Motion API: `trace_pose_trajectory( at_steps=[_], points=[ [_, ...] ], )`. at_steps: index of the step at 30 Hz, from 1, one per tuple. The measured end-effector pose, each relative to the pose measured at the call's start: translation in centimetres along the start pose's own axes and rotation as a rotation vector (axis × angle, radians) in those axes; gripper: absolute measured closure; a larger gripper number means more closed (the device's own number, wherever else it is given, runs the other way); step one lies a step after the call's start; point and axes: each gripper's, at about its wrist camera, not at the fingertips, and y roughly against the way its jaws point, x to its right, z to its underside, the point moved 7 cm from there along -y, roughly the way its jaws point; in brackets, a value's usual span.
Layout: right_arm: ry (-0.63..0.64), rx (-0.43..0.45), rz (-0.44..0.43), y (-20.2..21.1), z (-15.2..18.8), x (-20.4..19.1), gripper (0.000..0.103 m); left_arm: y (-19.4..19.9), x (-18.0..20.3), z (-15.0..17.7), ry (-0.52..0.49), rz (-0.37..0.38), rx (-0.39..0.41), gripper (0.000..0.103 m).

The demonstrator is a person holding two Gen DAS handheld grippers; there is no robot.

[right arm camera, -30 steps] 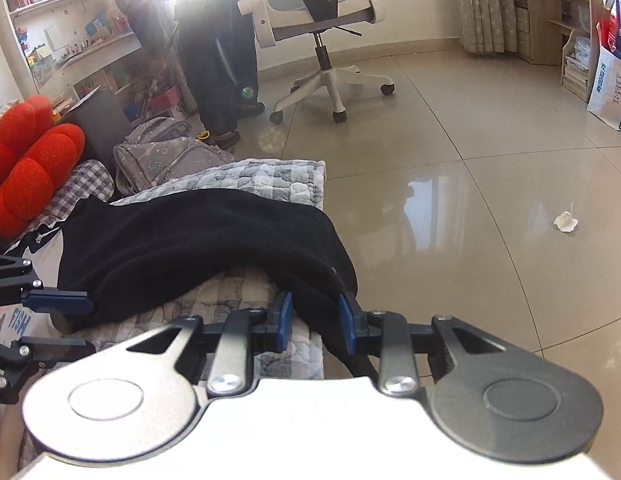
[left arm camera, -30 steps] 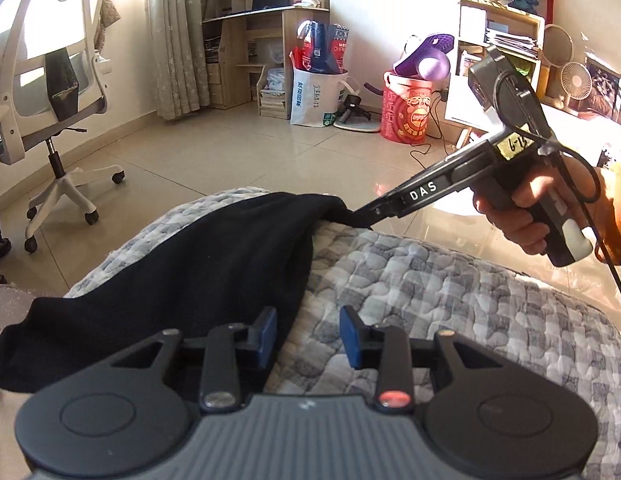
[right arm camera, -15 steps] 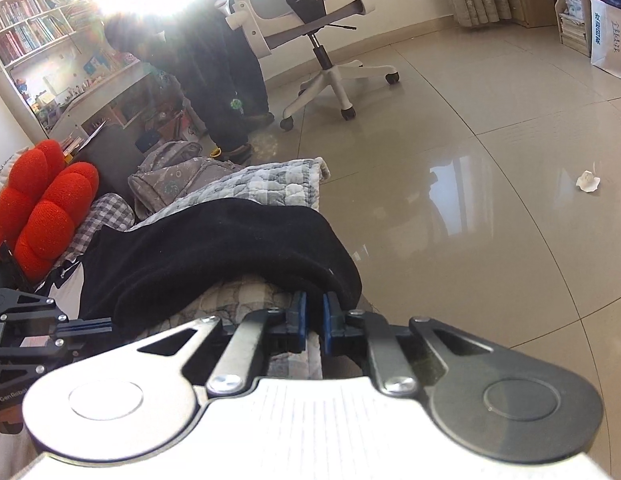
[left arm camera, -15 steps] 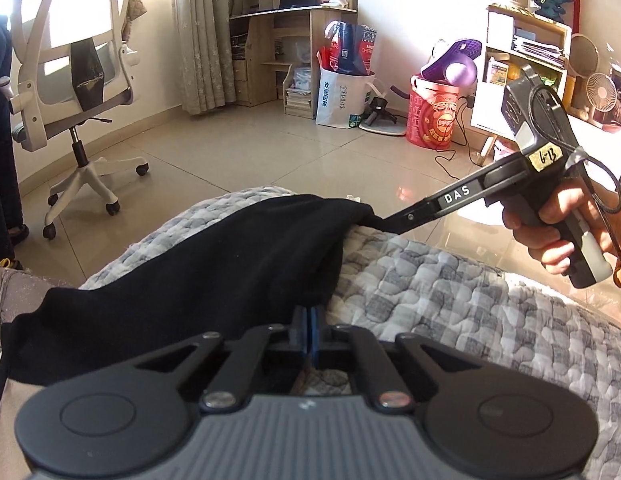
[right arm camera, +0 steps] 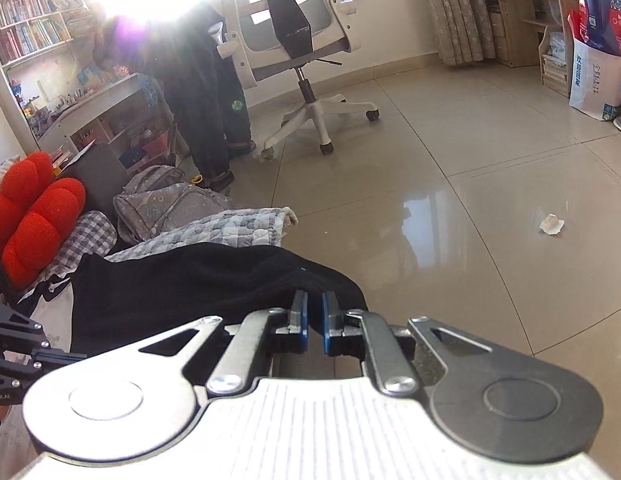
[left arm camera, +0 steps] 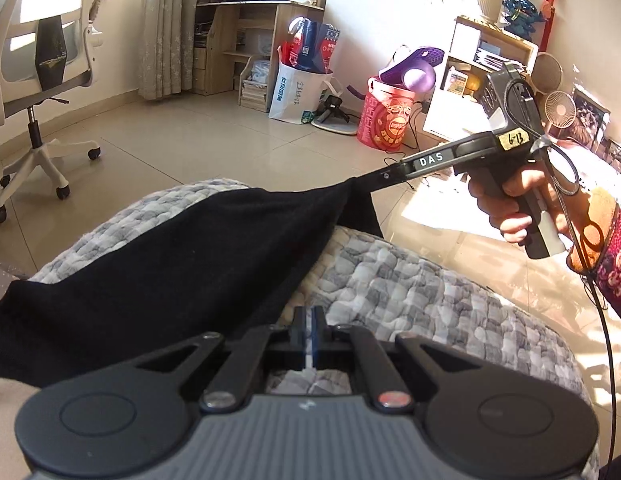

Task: Fold clothes

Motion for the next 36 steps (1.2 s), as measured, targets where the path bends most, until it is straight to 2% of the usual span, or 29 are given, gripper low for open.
trace_pose_trajectory(
  at_steps=[1,4,6,14,18,22,24,26,27,28,33,36],
  points=[
    [0.003,-0.012,0.006,-0.2,0.3,0.0,0.087,0.1,0.1,0.0,-0.007,-0.002,0.007,0.100],
    [0.001,-0.015,0.014,-0.4,0.6,-0.1,0.087,0.9,0.2,-0.3,-0.013,-0.006,0.035,0.087],
    [-0.009,-0.012,0.008,-0.4,0.5,-0.3,0.087,2.0,-0.2,-0.9,-0.001,-0.007,0.071,0.073],
    [0.030,-0.022,-0.077,-0.9,0.9,-5.1,0.087,3.3,-1.5,0.2,0.003,-0.051,0.062,0.071],
    [0.045,-0.058,-0.124,-1.1,2.2,-7.3,0.087,2.4,-0.9,1.0,-0.069,-0.103,0.036,0.071],
    [-0.013,-0.091,-0.173,-1.1,3.4,-8.3,0.087,2.6,-0.8,0.9,-0.067,-0.124,0.074,0.072],
    [-0.067,-0.103,-0.219,-1.1,3.8,-8.6,0.087,2.6,-0.8,0.8,-0.066,-0.134,0.093,0.088],
    [-0.108,-0.098,-0.247,-1.1,4.1,-9.0,0.078,2.7,-0.7,0.8,-0.065,-0.145,0.112,0.100],
    [-0.130,-0.089,-0.268,-1.0,4.1,-9.3,0.063,2.8,-0.7,0.8,-0.065,-0.150,0.121,0.100],
    [-0.153,-0.079,-0.289,-1.0,4.0,-9.6,0.052,2.8,-0.7,0.8,-0.065,-0.155,0.130,0.100],
    [-0.278,-0.034,-0.325,-1.4,4.0,-10.1,0.050,3.2,-0.6,0.6,-0.052,-0.161,0.174,0.100],
    [-0.383,0.028,-0.320,-1.7,3.9,-9.6,0.051,3.0,-0.4,0.9,-0.053,-0.138,0.151,0.100]
  ],
)
